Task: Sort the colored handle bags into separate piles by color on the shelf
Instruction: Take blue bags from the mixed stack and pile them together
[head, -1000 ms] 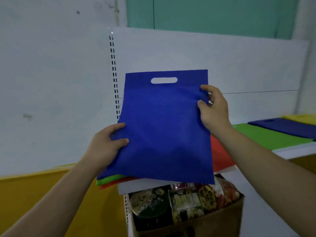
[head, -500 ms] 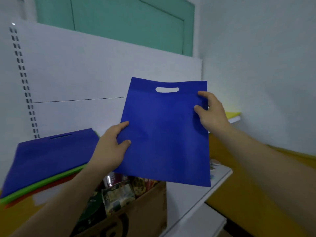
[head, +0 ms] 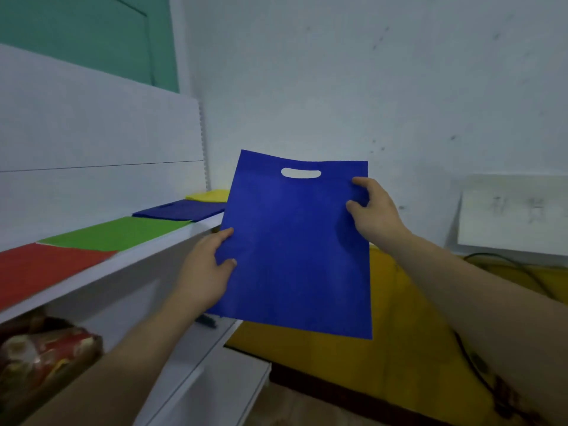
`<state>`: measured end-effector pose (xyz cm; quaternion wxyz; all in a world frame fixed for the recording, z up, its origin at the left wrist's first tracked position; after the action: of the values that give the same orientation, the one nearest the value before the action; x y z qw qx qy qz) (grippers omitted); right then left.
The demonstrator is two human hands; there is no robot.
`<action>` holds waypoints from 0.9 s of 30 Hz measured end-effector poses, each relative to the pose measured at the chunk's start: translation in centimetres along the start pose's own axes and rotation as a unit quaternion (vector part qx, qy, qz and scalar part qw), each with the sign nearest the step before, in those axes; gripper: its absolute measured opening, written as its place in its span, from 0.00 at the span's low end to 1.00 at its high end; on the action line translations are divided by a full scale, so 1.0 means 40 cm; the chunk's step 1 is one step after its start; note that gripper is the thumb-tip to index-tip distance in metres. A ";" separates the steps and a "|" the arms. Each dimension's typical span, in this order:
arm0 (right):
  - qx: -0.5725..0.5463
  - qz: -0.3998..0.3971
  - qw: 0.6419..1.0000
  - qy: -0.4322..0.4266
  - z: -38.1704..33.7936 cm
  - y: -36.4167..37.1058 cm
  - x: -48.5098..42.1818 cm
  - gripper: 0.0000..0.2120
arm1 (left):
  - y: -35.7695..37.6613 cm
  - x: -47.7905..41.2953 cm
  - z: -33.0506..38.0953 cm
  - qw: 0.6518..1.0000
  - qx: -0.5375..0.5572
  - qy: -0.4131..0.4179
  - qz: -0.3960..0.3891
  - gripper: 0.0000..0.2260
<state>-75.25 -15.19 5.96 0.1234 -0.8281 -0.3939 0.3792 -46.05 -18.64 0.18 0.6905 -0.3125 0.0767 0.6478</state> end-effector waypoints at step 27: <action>0.074 0.129 0.980 0.129 0.344 -0.038 -0.361 0.20 | 0.476 -0.511 -0.136 0.980 0.110 0.050 -0.159 0.22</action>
<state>-91.88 -26.26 5.00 0.1840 -0.9025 -0.2353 0.3103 -65.40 -39.48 0.01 0.8099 -0.2748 0.1310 0.5014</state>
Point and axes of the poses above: each hand's wrist, its own x-axis away from the middle knuckle, its own y-axis out of the palm, z = x × y, the point moved 7 cm from there along -x, towards the middle knuckle, and after that the axes turned 15 degrees about x, right-handed, at the moved point
